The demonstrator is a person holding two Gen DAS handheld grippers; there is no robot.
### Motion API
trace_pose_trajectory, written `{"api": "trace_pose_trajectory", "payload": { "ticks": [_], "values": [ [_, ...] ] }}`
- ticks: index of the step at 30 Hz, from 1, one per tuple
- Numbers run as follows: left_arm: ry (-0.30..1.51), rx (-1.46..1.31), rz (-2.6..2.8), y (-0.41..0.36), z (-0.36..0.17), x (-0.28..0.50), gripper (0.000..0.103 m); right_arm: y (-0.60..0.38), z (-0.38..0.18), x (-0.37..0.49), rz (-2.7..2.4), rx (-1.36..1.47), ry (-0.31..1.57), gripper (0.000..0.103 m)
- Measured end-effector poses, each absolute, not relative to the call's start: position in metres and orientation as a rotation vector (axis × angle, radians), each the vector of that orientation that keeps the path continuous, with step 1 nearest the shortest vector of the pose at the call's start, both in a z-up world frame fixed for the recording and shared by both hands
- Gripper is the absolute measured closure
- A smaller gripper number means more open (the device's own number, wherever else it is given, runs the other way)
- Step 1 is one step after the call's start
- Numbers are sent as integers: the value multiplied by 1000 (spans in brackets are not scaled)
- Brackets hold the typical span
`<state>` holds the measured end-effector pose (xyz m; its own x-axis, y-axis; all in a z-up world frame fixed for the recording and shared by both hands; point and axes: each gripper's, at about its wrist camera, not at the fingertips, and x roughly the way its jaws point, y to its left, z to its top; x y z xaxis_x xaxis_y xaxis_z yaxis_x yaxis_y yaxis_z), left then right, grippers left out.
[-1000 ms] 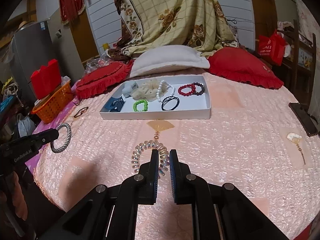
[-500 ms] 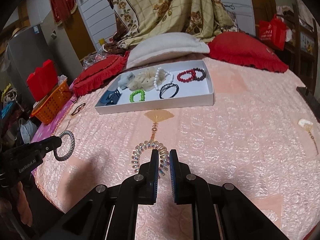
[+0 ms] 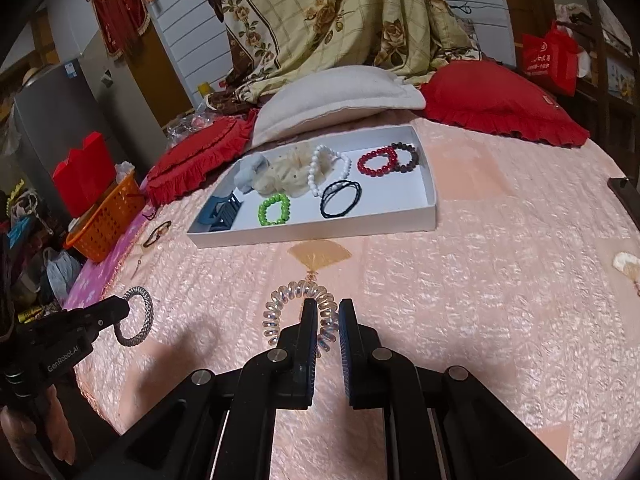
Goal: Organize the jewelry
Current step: 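Carry the silver bangle and spiral coil over the white tray, then lower the bangle and spiral coil into the tray and open both tools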
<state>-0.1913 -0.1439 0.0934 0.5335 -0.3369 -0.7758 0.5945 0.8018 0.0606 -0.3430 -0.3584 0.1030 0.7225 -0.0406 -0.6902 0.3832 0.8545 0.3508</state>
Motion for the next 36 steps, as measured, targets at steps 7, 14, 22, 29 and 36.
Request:
{"api": "trace_pose_trajectory", "payload": {
  "ticks": [7,14,22,29,36],
  "values": [
    [829,344,-600,-149,97,-183,97,-357,92,-333,-228,504,761,93],
    [838,322,-646,-166,106,-166,97,-369,92,-322,-236,512,759,93],
    [873,286,-732,-209,112,-132,97,-406,111,-293,-266,479,712,93],
    [984,270,-776,-275,85,-94,97,-456,95,-237,-271,543,764,93],
    [1031,301,-750,-313,51,-73,97,-480,69,-210,-312,533,832,93]
  ]
}}
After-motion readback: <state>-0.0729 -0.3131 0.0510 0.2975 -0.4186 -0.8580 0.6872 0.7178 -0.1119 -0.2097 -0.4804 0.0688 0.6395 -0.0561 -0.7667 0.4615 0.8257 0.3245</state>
